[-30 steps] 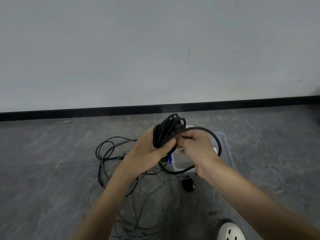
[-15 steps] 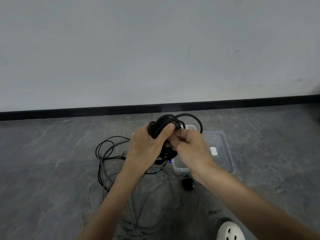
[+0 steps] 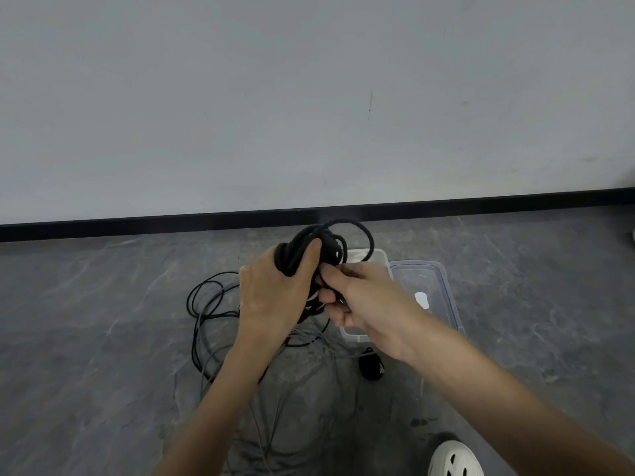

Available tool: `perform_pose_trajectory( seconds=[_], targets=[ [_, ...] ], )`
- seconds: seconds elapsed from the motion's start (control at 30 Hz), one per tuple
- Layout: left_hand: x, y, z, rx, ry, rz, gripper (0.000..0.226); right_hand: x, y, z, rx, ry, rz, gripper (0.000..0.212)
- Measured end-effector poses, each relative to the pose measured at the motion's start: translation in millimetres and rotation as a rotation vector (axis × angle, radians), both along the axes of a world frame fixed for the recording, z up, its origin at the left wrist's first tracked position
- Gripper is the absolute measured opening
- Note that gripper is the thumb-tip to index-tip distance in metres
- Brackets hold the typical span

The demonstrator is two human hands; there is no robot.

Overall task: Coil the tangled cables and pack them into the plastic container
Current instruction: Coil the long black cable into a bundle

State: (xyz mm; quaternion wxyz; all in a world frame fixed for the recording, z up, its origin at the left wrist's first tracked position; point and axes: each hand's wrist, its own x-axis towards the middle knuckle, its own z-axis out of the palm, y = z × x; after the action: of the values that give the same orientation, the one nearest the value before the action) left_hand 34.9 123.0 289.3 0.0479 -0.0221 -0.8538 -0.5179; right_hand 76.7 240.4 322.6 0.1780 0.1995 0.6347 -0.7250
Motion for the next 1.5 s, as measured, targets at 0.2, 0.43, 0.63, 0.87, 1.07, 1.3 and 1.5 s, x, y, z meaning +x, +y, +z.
perform_pose_trajectory(
  seconds=[0.2, 0.43, 0.63, 0.87, 1.07, 1.3, 1.5],
  targets=[
    [-2, -3, -3, -0.101, 0.051, 0.052, 0.05, 1, 4, 1, 0.134, 0.069, 0.054, 0.024],
    [-5, -8, -3, -0.198, 0.027, -0.032, 0.049, -9, 30, 3, 0.266, 0.092, 0.009, 0.021],
    [-8, -23, 9, -0.005, -0.06, -0.334, 0.042, -16, 45, 1, 0.231, 0.045, -0.014, 0.019],
    [-8, -37, 9, 0.145, -0.11, -0.662, 0.043, -23, 65, 6, 0.085, 0.013, -0.087, 0.018],
    [-8, -30, 2, 0.059, -0.015, -0.557, 0.045, -14, 56, 2, 0.217, 0.059, 0.044, 0.02],
    [-11, -25, -4, -0.104, 0.08, -0.227, 0.041, -9, 50, 8, 0.41, 0.099, 0.339, 0.03],
    [-12, -25, -2, -0.296, 0.249, -0.223, 0.036, -12, 56, 11, 0.37, 0.091, 0.343, 0.031]
  ],
)
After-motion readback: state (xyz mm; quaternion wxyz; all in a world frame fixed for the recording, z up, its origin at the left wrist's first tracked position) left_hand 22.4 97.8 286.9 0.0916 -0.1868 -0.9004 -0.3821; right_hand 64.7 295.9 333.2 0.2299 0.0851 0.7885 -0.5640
